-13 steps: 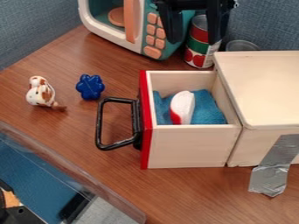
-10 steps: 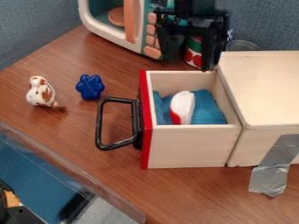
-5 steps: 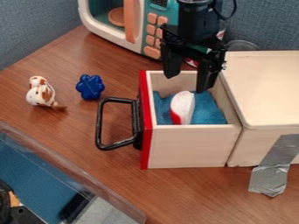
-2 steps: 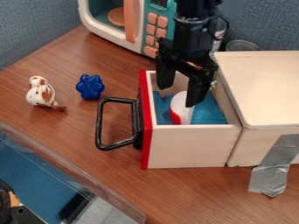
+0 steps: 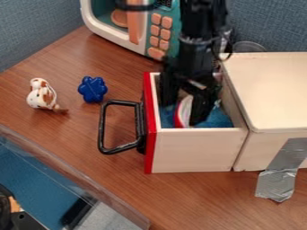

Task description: Take the sushi out of the drawer and place it on the left side of the table

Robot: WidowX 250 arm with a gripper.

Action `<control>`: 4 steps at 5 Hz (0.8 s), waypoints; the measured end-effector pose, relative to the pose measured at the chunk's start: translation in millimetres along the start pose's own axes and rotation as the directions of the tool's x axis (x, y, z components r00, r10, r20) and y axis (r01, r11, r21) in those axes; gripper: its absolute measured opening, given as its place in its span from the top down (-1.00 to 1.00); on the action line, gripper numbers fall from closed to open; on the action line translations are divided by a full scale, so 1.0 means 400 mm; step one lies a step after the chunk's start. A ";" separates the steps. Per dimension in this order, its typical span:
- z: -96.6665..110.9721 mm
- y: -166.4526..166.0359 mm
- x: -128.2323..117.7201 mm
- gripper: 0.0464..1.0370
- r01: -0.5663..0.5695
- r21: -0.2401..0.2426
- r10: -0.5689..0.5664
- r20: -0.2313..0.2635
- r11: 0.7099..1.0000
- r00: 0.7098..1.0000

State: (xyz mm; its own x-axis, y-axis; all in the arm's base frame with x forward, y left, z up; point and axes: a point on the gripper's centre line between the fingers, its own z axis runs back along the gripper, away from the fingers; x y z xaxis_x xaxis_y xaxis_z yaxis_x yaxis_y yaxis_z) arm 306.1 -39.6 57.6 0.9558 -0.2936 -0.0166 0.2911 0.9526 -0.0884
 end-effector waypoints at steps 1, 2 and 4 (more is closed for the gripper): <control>-0.015 -0.003 0.001 -0.22 0.000 0.001 0.000 0.015 1.000 1.000; -0.040 -0.004 -0.003 -0.06 -0.027 -0.008 0.027 0.026 1.000 0.999; 0.046 -0.035 -0.006 -0.06 0.034 -0.089 -0.025 0.097 0.995 0.995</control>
State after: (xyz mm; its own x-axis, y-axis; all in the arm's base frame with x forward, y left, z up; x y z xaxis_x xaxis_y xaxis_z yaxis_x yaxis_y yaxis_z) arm 300.5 -50.8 77.4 0.9477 -0.3085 0.0822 0.3185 0.9312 -0.1771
